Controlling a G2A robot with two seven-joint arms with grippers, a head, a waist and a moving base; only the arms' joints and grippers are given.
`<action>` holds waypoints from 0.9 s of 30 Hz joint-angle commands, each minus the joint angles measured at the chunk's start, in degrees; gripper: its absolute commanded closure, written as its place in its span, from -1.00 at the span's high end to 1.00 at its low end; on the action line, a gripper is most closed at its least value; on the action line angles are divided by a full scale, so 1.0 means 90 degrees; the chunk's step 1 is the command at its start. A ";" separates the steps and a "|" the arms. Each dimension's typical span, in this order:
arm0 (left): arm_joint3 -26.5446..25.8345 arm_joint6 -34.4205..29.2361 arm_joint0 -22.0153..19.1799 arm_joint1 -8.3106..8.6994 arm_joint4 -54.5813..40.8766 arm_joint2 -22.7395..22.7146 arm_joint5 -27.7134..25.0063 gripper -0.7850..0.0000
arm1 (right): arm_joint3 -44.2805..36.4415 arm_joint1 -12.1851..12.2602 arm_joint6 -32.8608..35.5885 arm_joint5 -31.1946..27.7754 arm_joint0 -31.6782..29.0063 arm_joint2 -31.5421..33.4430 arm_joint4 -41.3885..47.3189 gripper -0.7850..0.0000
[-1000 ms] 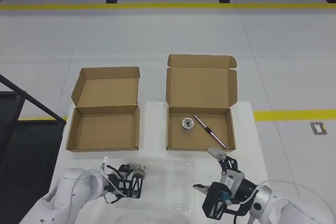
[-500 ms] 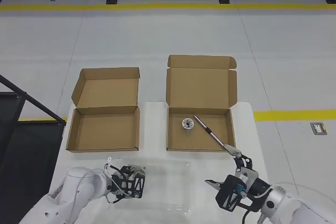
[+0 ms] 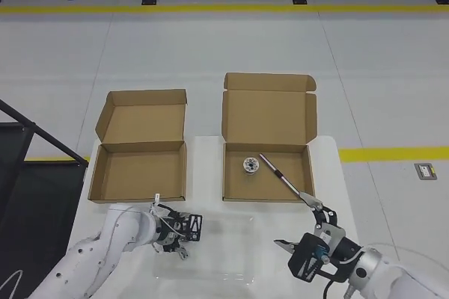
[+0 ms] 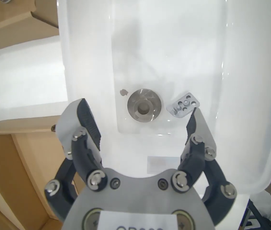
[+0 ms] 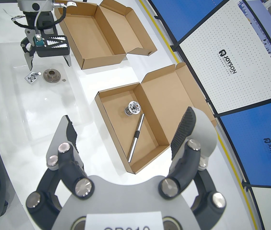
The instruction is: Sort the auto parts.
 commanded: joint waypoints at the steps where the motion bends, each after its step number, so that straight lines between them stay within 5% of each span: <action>1: 0.0146 -0.0297 -0.0237 -0.0057 -0.0195 0.0242 0.0000 0.16 | 0.0000 0.0000 0.0000 0.0001 -0.0001 0.0001 0.0000 1.00; 5: 0.0407 -0.0682 -0.0567 -0.0136 -0.0548 0.0524 0.0000 -0.01 | 0.0000 0.0000 0.0000 0.0001 -0.0001 0.0001 0.0000 1.00; 27: 0.1227 -0.1461 -0.1365 -0.0297 -0.1670 0.1590 0.0000 -0.11 | 0.0000 0.0000 0.0000 0.0001 -0.0001 0.0001 0.0000 1.00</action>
